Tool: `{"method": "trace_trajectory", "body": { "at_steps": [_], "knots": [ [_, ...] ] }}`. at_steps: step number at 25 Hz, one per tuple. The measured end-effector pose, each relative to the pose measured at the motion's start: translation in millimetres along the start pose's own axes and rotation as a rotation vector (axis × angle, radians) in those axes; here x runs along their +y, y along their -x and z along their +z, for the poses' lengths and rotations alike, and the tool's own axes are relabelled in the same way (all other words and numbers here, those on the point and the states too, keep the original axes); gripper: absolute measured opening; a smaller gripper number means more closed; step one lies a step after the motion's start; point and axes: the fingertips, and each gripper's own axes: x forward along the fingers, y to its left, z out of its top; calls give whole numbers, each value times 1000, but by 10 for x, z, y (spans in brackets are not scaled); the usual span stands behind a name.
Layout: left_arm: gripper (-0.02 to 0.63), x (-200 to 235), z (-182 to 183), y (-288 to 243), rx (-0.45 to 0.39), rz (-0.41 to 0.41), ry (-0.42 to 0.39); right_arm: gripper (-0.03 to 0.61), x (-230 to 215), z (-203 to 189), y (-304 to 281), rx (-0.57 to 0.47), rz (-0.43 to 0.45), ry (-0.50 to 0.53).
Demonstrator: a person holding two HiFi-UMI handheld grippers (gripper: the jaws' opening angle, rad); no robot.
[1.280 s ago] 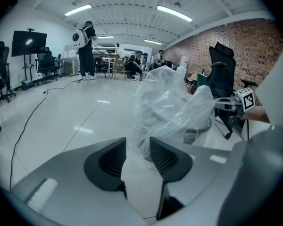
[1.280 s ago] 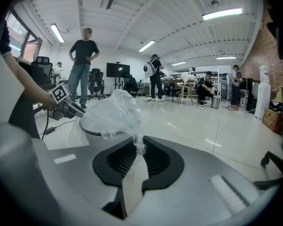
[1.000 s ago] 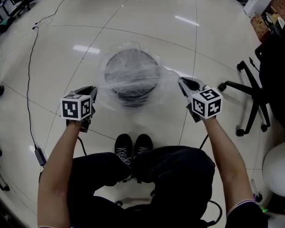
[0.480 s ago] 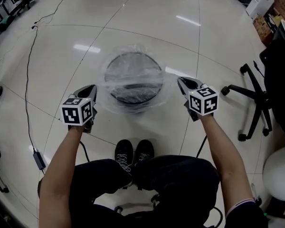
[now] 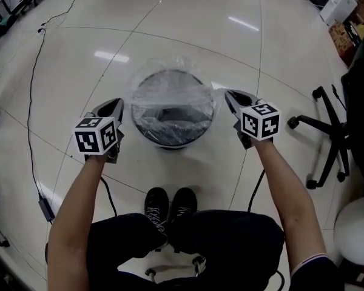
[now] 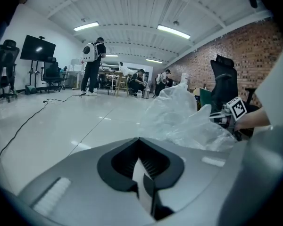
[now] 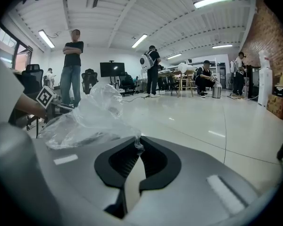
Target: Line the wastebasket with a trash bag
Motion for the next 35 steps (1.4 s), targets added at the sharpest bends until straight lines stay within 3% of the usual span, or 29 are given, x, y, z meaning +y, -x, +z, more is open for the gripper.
{"method": "trace_trajectory", "body": {
  "at_steps": [9, 15, 22, 35],
  "knots": [
    [12, -47, 82, -331, -12, -65, 39, 3, -48, 116, -362, -17, 62, -51],
    [12, -55, 66, -520, 19, -108, 52, 3, 13, 54, -657, 48, 111, -55],
    [12, -85, -155, -704, 107, -133, 24, 2, 127, -106, -940, 120, 152, -34],
    [12, -31, -411, -811, 154, -157, 108, 2, 131, -309, -1078, 137, 200, -61]
  ]
}}
